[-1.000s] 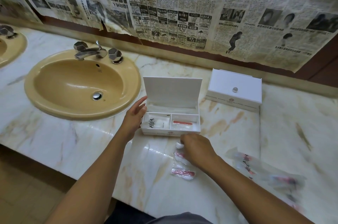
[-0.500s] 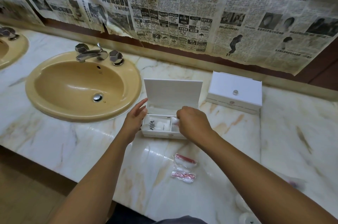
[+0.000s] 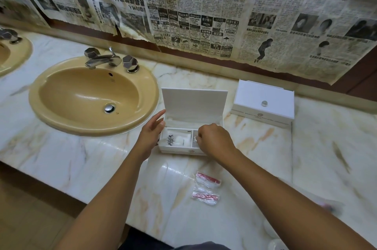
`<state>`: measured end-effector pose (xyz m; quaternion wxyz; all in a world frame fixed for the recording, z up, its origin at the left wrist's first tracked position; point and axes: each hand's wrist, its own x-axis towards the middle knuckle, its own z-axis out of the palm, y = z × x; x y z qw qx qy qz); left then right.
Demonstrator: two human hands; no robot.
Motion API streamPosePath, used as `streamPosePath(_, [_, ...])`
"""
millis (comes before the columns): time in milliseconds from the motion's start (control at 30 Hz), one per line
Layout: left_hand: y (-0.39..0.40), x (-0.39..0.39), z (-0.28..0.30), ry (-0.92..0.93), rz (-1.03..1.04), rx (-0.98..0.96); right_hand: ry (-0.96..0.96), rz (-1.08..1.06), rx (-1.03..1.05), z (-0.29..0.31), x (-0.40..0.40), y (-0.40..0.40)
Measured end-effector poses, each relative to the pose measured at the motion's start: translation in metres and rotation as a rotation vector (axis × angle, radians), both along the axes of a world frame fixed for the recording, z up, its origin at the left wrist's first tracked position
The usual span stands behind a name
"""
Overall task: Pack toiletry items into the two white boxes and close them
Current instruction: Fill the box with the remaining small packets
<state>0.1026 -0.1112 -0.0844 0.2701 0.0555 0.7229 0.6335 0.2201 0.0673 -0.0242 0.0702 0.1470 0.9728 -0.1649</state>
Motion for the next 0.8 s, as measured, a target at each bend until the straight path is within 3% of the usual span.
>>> streamPosePath(133, [0.001, 0.000, -0.001, 0.009, -0.007, -0.004, -0.129, -0.049, -0.163, -0.002, 0.000, -0.004])
streamPosePath(300, [0.000, 0.000, -0.002, 0.015, -0.006, 0.003, -0.139, -0.058, -0.208, -0.003, 0.007, -0.008])
streamPosePath(500, [0.000, 0.000, -0.001, 0.016, 0.004, 0.002, 0.119, 0.050, -0.107, 0.006, 0.028, -0.016])
streamPosePath(600, [0.000, 0.001, -0.001, 0.016, 0.003, 0.019, 0.150, 0.104, -0.086, 0.005, 0.041, -0.025])
streamPosePath(800, [0.001, 0.003, 0.002, 0.020, 0.004, -0.011, -0.036, 0.117, -0.118, -0.016, 0.060, -0.026])
